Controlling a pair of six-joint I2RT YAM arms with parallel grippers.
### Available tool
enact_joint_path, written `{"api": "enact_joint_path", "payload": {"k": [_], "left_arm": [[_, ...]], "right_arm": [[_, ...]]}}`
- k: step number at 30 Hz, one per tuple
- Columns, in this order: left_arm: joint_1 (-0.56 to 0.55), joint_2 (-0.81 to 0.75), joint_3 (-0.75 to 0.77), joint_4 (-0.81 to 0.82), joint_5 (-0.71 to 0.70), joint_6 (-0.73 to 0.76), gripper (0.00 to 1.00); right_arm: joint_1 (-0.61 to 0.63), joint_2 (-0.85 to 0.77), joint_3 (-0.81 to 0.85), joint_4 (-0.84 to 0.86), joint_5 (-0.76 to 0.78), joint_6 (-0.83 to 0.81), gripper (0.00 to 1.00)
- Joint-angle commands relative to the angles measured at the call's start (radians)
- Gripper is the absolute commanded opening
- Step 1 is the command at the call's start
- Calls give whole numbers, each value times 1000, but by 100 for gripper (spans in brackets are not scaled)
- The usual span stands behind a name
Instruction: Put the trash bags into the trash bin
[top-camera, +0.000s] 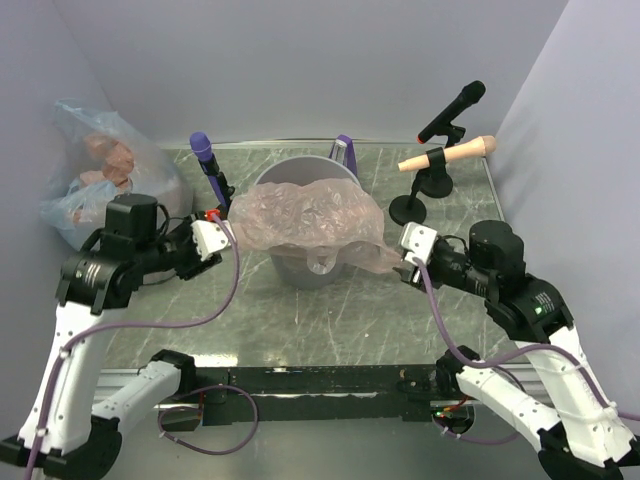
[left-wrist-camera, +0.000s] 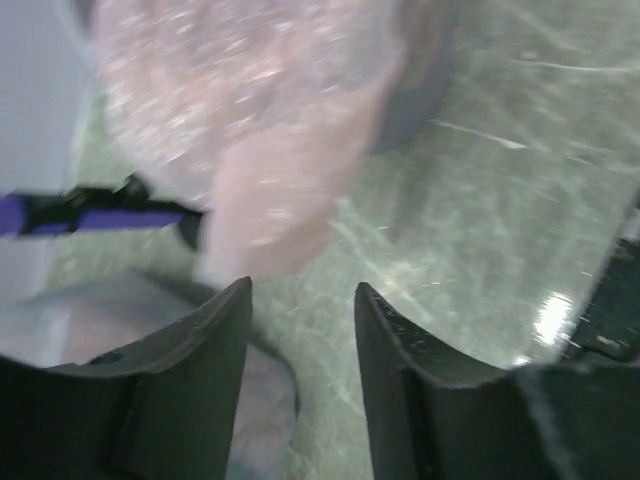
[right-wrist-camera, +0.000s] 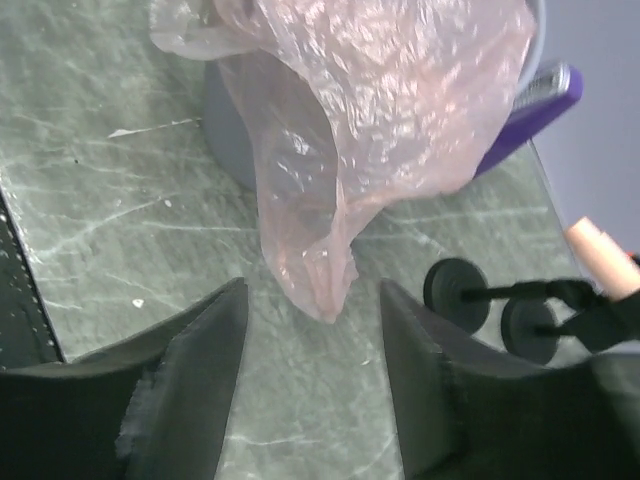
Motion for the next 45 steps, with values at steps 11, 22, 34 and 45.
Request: {"api": "enact_joint_path", "payload": {"k": [11,22,34,45], "left_arm": [[-12,-27,-101,330,-76,-87,86],[-16,-10,-48,-15,79,308,84],[-99,-35,-234,450,83,124,83],[-105,54,-242,714,-75,-166,1]], "right_arm": [[-69,186,-76,232,9,143,71],[-70,225,-52,212,-2,131,64],[-70,271,-40,227,-7,176,58],[-118,317,-34,200,32,151,26]]}}
